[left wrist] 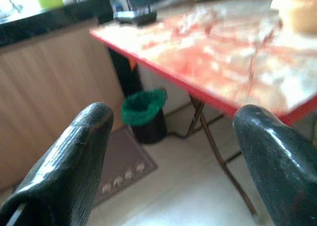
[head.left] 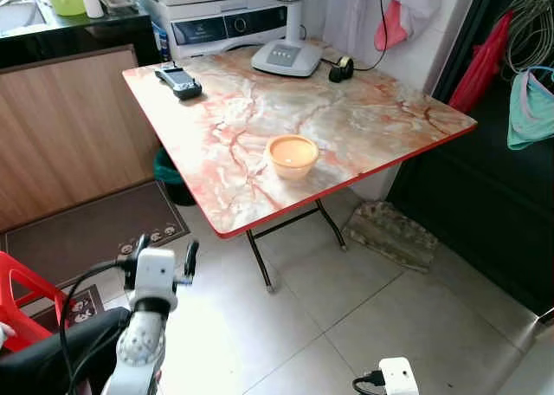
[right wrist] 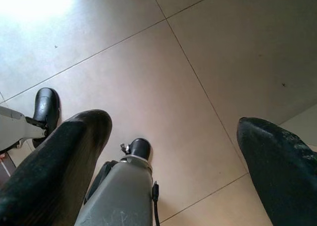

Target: Restocking fridge

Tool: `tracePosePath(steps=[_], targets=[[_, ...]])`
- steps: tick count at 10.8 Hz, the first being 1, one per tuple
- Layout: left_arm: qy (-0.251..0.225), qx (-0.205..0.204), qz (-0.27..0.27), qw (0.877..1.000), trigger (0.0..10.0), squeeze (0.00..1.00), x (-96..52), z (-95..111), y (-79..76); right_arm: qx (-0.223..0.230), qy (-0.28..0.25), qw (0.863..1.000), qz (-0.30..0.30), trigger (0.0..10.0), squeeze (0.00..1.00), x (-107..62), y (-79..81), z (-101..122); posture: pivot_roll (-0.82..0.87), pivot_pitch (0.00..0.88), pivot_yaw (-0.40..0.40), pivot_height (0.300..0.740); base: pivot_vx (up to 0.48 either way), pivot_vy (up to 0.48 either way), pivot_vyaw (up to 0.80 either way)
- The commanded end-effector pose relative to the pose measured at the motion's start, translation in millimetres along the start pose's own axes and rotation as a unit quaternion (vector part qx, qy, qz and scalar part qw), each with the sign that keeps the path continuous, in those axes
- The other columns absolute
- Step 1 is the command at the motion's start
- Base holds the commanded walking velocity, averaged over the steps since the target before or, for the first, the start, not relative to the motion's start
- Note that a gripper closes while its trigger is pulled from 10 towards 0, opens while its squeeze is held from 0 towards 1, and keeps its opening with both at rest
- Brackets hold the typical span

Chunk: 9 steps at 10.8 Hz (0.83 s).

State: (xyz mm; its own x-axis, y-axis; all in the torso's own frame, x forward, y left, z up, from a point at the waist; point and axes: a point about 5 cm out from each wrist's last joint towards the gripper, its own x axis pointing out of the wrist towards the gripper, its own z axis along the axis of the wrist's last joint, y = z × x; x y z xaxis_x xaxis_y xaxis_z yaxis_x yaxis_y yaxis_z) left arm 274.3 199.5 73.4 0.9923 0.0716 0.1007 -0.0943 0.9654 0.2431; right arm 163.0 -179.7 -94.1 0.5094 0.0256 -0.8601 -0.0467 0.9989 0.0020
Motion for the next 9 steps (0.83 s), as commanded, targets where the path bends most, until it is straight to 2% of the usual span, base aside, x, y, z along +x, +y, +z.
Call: tracePosePath(steps=[1, 3, 5, 7, 9], targets=[[-0.015, 0.003, -0.021, 1.0, 10.0, 0.0, 5.3, 9.1, -10.2, -0.001, 0.003, 1.0, -0.005, 10.0, 0.0, -0.3, -3.3, 0.0, 0.05, 0.0, -0.039, 0.74, 0.0, 0.0, 0.0], [-0.014, -0.003, -0.024, 1.0, 10.0, 0.0, 12.0, 10.5, -12.4, 0.0, -0.006, 1.0, -0.01, 10.0, 0.0, 0.0, -3.6, 2.9, -0.03, 0.0, -0.012, 0.74, 0.0, 0.0, 0.0], [0.012, -0.013, -0.005, 1.0, 10.0, 0.0, 8.7, 3.4, -1.0, -0.014, -0.011, 1.0, 0.001, 10.0, 0.0, 0.7, 0.6, 5.9, -0.08, 0.0, 0.02, 0.74, 0.0, 0.0, 0.0], [0.01, -0.011, 0.011, 1.0, 10.0, 0.0, 6.8, 4.7, 6.6, -0.006, -0.008, 1.0, 0.001, 10.0, 0.0, 1.1, 2.1, 6.3, -0.01, 0.0, 0.009, 0.74, 0.0, 0.0, 0.0], [-0.007, -0.019, 0.026, 0.999, 10.0, 0.0, 9.6, 14.9, 10.3, 0.004, -0.007, 1.0, -0.006, 10.0, 0.0, 1.1, 1.5, 5.8, 0.04, 0.0, -0.009, 0.74, 0.0, 0.0, 0.0]])
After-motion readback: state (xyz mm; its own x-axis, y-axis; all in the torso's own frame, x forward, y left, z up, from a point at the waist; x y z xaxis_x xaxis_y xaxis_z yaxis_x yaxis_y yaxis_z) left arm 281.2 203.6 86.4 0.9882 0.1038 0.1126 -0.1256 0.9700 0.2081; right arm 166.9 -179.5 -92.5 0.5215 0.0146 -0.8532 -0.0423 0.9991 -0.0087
